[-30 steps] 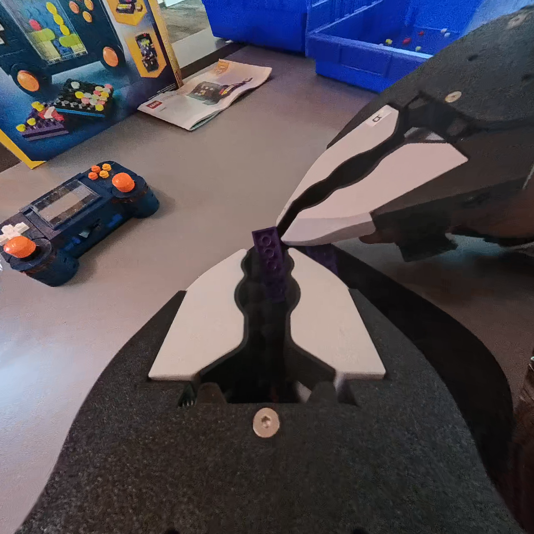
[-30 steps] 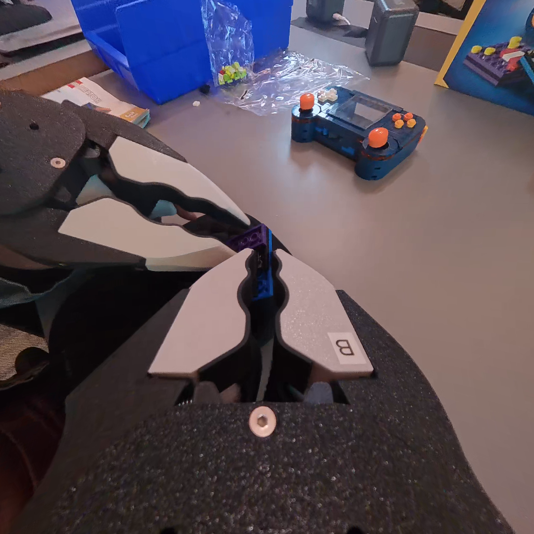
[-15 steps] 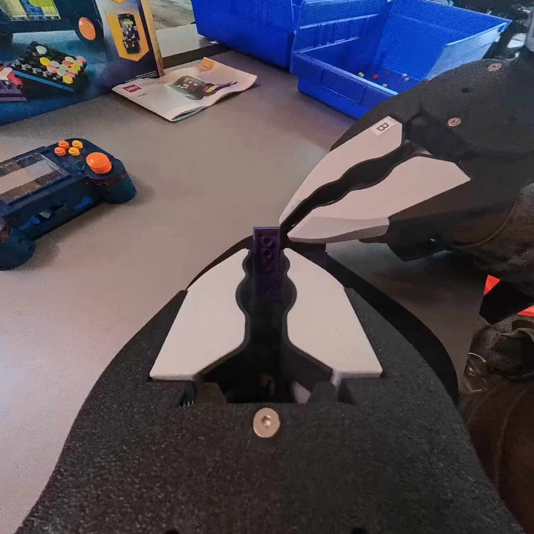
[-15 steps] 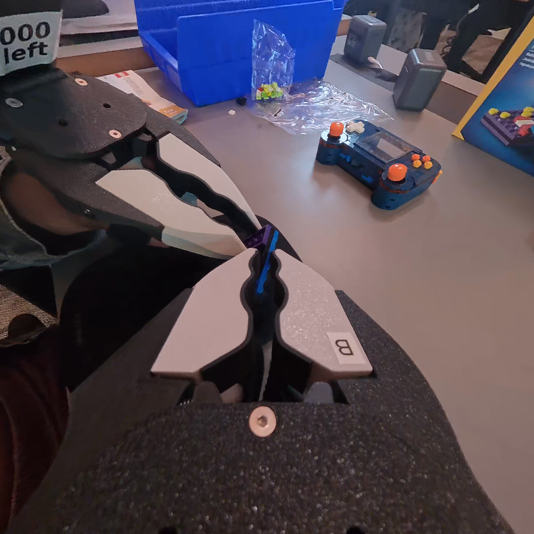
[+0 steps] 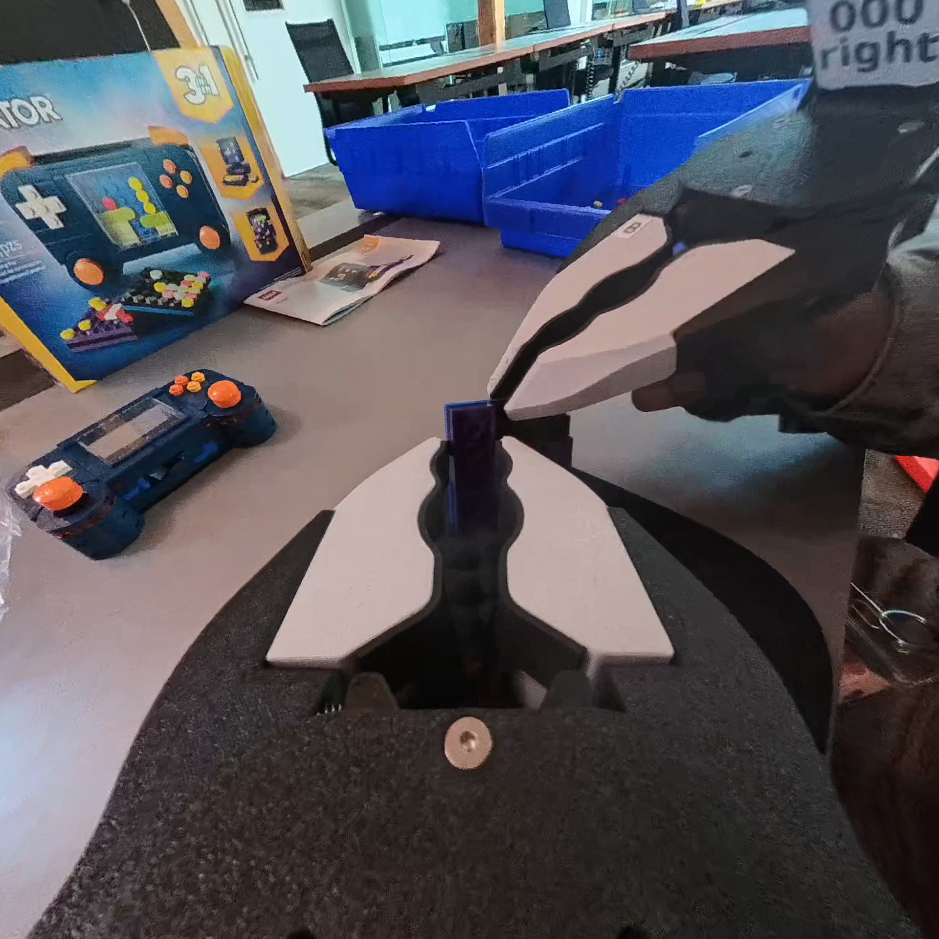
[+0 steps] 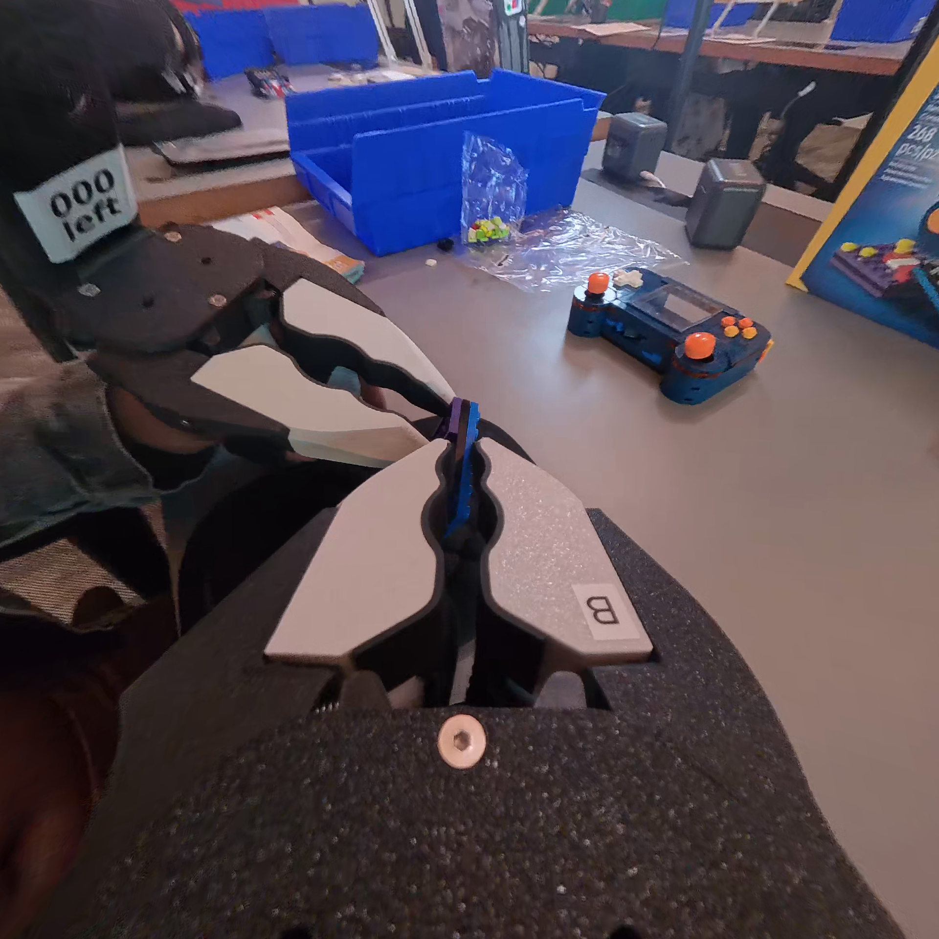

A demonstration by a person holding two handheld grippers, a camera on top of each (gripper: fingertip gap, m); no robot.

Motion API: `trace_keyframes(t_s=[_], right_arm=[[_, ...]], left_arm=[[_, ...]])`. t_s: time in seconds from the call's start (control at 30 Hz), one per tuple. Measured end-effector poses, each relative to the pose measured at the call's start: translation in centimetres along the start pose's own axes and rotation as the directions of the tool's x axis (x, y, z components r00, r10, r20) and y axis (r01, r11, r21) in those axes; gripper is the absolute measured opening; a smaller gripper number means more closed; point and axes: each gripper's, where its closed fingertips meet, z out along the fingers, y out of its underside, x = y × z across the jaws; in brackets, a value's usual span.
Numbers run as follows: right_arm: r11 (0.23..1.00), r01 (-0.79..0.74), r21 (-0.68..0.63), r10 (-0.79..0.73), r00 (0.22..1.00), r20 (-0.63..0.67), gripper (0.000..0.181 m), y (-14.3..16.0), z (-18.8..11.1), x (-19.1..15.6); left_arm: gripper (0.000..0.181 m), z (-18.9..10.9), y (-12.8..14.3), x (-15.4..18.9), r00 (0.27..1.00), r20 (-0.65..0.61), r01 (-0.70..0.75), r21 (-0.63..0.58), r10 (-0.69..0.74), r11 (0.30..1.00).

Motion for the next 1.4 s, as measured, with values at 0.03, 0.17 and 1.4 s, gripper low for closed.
trace_keyframes(t_s=[0.03,0.17,1.4], right_arm=[[1.0,-0.025,0.01,0.025,0.999,0.025,0.007,0.1,-0.1,-0.1],[0.975,-0.221,-0.025,0.221,0.953,0.205,0.013,0.9,0.0,-0.9],[0.971,-0.159,-0.176,0.171,0.984,0.051,0.01,3.2,3.3,2.5]], left_arm=[[0.016,-0.1,0.0,0.1,1.0,-0.007,-0.026,0.001,0.026,1.0],[0.016,-0.3,0.2,0.8,0.993,-0.057,-0.099,0.006,0.099,0.995],[0.0,-1.6,0.0,-2.4,0.937,0.166,-0.312,0.007,0.306,0.95]])
